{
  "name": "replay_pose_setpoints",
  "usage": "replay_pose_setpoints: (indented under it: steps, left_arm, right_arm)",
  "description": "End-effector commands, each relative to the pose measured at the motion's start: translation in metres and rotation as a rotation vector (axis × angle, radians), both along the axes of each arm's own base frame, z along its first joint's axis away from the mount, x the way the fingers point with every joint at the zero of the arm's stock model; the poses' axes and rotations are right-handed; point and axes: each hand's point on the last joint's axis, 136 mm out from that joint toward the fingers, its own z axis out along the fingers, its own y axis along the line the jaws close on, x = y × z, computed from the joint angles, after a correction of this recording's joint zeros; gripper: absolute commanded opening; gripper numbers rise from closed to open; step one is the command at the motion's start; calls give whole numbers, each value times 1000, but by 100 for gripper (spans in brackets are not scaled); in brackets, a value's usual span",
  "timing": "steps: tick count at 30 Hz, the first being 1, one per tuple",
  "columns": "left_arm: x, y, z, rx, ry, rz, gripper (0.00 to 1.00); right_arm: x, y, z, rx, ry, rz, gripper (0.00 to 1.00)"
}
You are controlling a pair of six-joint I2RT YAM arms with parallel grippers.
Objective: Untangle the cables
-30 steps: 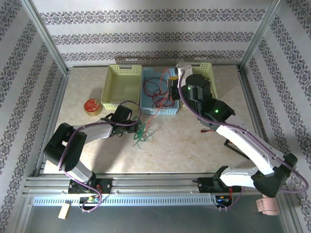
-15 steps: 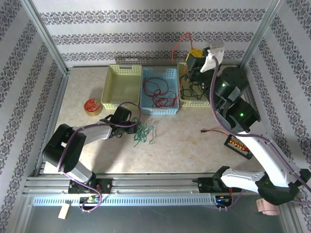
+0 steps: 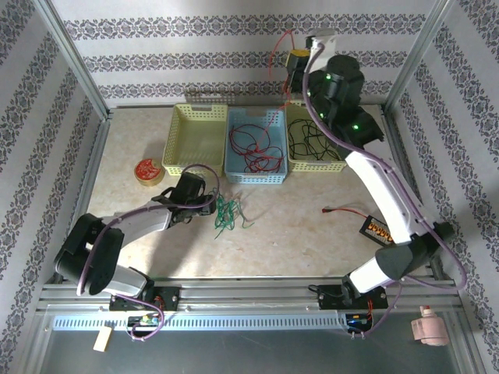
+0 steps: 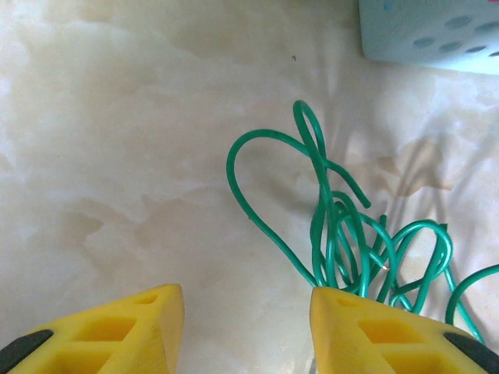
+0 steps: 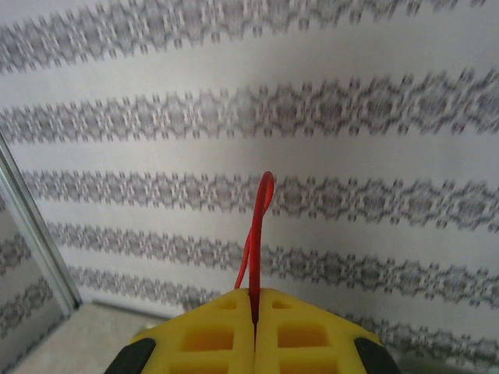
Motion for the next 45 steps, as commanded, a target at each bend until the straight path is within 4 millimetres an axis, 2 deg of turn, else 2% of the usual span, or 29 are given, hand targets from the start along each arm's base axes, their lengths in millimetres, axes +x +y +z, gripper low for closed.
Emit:
replay_pose_setpoints:
  steps: [1, 7, 9, 11, 13, 15, 16, 18, 21, 26, 31, 33, 35, 37, 39, 42, 45]
  left_arm:
    - [1, 7, 8, 3, -38, 57, 47]
    - [-2, 19, 15, 15, -71, 116, 48]
    - [-3, 20, 16, 15, -74, 121, 47]
    - [-4, 21, 18, 17, -74, 125, 47]
    - [-5, 22, 19, 17, -74, 125, 48]
    - [-6, 24, 20, 20, -75, 132, 48]
    - [-6, 24, 20, 22, -76, 132, 48]
    - [-6, 25, 22, 26, -76, 133, 48]
    - [-7, 26, 22, 35, -76, 130, 48]
    - [-5, 23, 22, 36, -72, 109, 48]
    - [-4, 17, 20, 30, -66, 75, 48]
    - [-4, 12, 19, 17, -60, 49, 48]
    - [-4, 7, 17, 10, -49, 25, 48]
    - [-5, 6, 14, 12, -36, 15, 48]
    - [-4, 5, 13, 12, -34, 12, 48]
    - [-3, 4, 12, 12, -35, 13, 48]
    - [-2, 3, 13, 6, -32, 12, 48]
  right_arm:
    - [13, 11, -56, -1, 160, 29, 0]
    - [42, 37, -234, -28, 536, 40, 1]
    - [47, 45, -280, -35, 634, 42, 2]
    - [50, 52, -313, -38, 706, 47, 5]
    - [56, 57, -335, -31, 759, 37, 19]
    - [60, 54, -341, -28, 764, -4, 43]
    - [62, 52, -338, -31, 753, -20, 50]
    - [61, 47, -327, -44, 719, -48, 61]
    - [51, 39, -308, -85, 662, -77, 66]
    - [14, 31, -278, -213, 552, -95, 69]
    - [-32, 23, -253, -281, 478, -72, 70]
    - [-56, 33, -257, -265, 503, 34, 69]
    - [-80, 44, -271, -259, 565, 135, 68]
    - [-97, 37, -292, -247, 628, 136, 68]
    - [-101, 18, -299, -208, 633, 82, 66]
    - [-89, -10, -290, -91, 649, 12, 62]
    - [-74, -21, -278, -32, 652, 1, 58]
